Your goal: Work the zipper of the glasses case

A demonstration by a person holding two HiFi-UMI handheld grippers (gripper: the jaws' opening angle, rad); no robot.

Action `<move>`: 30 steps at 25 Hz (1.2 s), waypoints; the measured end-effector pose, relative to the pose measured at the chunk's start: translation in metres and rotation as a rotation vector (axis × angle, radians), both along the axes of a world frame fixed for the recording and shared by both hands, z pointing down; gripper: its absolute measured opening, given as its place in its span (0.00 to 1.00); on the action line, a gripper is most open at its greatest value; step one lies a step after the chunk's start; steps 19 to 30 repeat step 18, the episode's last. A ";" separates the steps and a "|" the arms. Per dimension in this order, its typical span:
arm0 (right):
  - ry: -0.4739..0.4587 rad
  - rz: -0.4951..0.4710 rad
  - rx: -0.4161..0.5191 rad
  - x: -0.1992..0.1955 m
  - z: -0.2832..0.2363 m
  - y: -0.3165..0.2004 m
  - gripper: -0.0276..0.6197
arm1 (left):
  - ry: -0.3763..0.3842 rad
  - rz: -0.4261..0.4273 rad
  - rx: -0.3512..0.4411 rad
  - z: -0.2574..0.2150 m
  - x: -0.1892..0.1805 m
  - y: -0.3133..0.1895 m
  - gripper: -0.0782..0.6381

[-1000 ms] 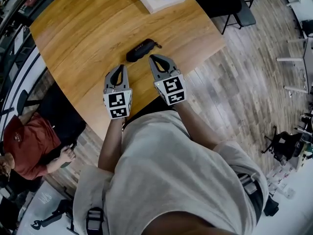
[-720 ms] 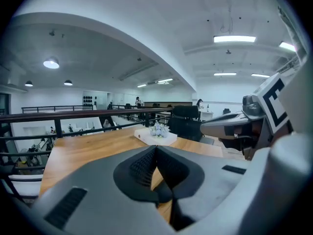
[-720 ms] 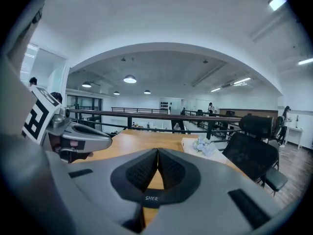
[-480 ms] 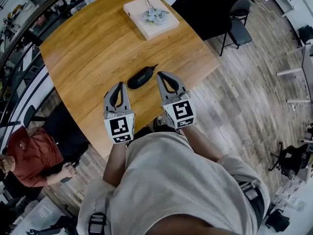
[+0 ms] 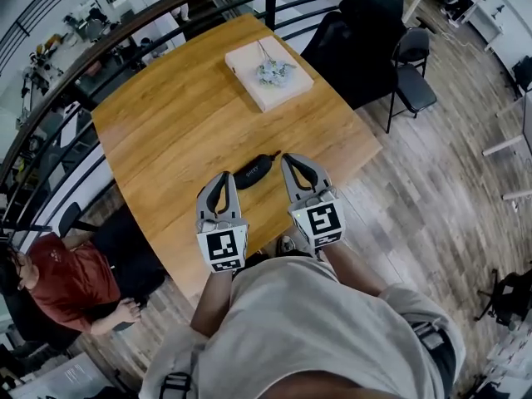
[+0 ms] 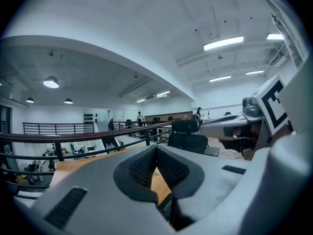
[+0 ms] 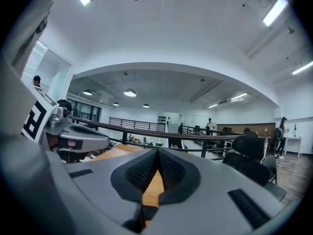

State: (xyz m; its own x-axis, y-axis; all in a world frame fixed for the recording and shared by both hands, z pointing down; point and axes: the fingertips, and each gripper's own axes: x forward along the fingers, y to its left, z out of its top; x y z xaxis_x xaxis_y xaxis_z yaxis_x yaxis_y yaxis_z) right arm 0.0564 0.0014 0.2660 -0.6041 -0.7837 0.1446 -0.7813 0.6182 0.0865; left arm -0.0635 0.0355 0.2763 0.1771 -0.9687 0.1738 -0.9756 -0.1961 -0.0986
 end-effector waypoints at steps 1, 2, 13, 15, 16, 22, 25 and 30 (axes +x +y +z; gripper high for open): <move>-0.003 0.002 0.004 0.000 -0.003 -0.001 0.08 | -0.001 -0.003 0.001 -0.001 0.000 0.000 0.14; -0.005 0.002 0.008 0.000 -0.005 -0.002 0.08 | -0.001 -0.007 0.003 -0.002 -0.001 -0.001 0.14; 0.003 0.024 0.022 0.014 -0.001 -0.014 0.08 | 0.006 -0.004 0.009 0.001 0.004 -0.013 0.14; 0.002 0.026 0.025 0.016 -0.002 -0.014 0.08 | 0.003 -0.006 0.012 0.000 0.005 -0.014 0.14; 0.002 0.026 0.028 0.016 -0.003 -0.015 0.08 | 0.000 -0.007 0.015 -0.001 0.006 -0.014 0.14; 0.002 0.028 0.032 0.018 -0.006 -0.016 0.08 | -0.009 -0.009 0.020 -0.004 0.007 -0.015 0.14; 0.002 0.028 0.032 0.018 -0.006 -0.016 0.08 | -0.009 -0.009 0.020 -0.004 0.007 -0.015 0.14; 0.002 0.028 0.032 0.018 -0.006 -0.016 0.08 | -0.009 -0.009 0.020 -0.004 0.007 -0.015 0.14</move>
